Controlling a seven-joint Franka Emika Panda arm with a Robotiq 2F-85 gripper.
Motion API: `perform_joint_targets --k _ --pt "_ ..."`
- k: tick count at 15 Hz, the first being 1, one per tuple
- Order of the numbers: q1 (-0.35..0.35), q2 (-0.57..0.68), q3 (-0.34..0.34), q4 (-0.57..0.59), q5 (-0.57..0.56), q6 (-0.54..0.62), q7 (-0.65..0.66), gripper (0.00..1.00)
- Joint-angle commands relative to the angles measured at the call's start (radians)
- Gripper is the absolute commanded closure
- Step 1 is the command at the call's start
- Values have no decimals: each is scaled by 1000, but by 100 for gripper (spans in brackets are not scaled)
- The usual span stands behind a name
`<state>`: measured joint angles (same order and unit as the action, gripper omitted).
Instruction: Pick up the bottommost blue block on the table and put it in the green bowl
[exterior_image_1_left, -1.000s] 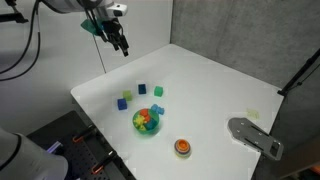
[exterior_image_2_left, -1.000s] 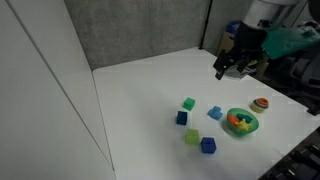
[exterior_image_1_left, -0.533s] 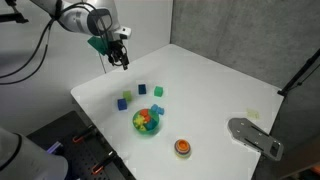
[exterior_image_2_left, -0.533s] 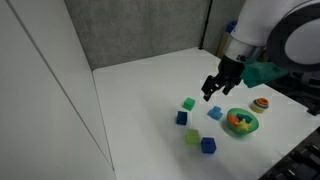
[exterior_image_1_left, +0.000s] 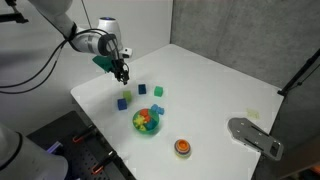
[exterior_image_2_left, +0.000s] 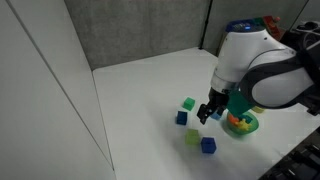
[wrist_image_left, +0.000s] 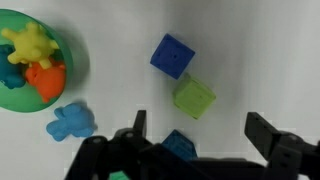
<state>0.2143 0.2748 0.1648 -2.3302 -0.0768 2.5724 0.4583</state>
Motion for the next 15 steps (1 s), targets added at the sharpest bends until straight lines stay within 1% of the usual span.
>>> perform_joint_targets --k 1,5,7,8,10,13,14,15 --pt "67 81 -54 42 -60 9 38 0" --pt "120 143 -96 42 -115 21 21 0" --pt "151 171 -122 36 -138 45 49 0" --pt "164 184 -130 37 -133 51 65 0" --pt "195 207 -150 33 -116 66 118 0" --pt "236 239 -180 30 -92 103 233 0" --pt "238 244 -179 29 -79 107 259 0" --pt "253 232 -195 22 -91 112 292 0"
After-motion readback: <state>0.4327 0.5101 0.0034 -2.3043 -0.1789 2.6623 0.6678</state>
